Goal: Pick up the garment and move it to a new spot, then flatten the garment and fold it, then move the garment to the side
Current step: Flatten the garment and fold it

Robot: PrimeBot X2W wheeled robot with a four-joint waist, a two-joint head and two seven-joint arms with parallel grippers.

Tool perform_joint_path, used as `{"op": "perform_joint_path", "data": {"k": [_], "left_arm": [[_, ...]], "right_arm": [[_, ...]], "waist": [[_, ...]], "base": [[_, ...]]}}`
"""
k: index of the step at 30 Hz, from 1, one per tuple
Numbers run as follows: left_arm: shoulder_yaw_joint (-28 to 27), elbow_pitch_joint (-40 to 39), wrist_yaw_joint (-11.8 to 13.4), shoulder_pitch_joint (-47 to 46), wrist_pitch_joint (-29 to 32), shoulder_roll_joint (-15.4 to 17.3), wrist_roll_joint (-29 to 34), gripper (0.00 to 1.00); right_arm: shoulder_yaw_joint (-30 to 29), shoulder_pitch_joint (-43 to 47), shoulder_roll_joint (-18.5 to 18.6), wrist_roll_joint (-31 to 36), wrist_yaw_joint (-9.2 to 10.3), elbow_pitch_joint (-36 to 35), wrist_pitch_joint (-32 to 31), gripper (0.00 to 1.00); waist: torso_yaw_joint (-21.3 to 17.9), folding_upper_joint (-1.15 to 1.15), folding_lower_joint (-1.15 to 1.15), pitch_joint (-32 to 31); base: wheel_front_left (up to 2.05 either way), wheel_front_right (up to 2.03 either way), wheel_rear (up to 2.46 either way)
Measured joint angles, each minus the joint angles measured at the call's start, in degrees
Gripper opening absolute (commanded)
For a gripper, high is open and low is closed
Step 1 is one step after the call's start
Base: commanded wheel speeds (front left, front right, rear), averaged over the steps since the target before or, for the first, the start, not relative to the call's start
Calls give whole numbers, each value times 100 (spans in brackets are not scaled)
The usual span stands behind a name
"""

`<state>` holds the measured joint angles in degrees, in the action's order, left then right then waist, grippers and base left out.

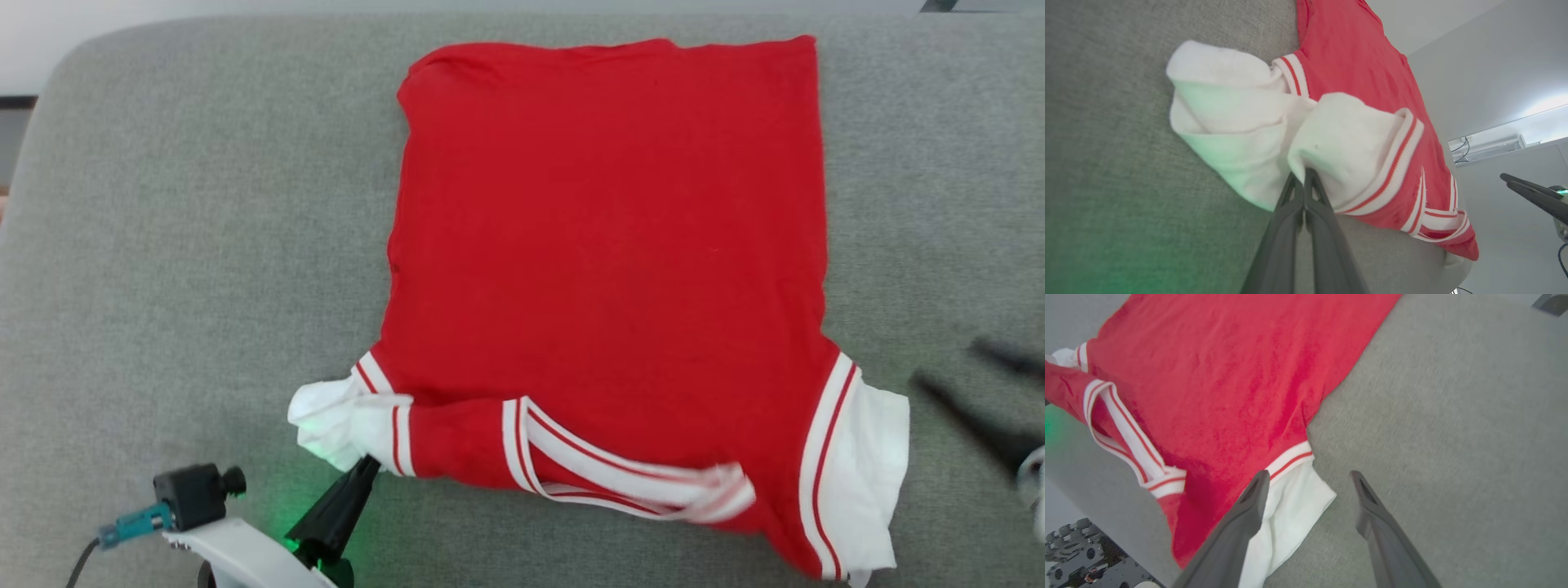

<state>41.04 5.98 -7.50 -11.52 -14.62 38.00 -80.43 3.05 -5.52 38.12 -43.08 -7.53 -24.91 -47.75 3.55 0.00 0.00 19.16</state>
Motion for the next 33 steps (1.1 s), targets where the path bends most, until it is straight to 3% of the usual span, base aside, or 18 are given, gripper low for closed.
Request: {"op": "perform_joint_path", "data": {"k": [4, 8, 12, 18, 28, 33], "left_arm": [[-24, -179, 0, -125, -4, 2, 137, 0], [11, -342, 0, -311, -11, -27, 269, 0], [107, -487, 0, -559, -20, -76, 369, 0], [282, -601, 1, -892, -27, -181, 442, 0], [533, -843, -4, -1297, -54, -331, 491, 0], [564, -887, -8, -1384, -60, -370, 497, 0]], "right_arm": [[-305, -877, 191, 90, 0, 30, -379, 100], [-101, -2186, 277, 378, 0, 637, -703, 100], [298, -3512, 111, 687, 0, 1710, -978, 100], [598, -5155, -254, 1294, 0, 3489, -890, 100], [1014, -6625, -656, 1901, 0, 5681, -1220, 100], [1168, -6911, -713, 1872, 2, 6021, -1350, 100]], "waist": [[66, 0, 0, 132], [158, 0, 0, 334], [301, 0, 0, 575], [608, 0, 0, 945], [1178, 0, 0, 1601], [1318, 0, 0, 1790]], "base": [[0, 0, 0], [0, 0, 0], [0, 0, 0], [0, 0, 0], [0, 0, 0], [0, 0, 0]]}}
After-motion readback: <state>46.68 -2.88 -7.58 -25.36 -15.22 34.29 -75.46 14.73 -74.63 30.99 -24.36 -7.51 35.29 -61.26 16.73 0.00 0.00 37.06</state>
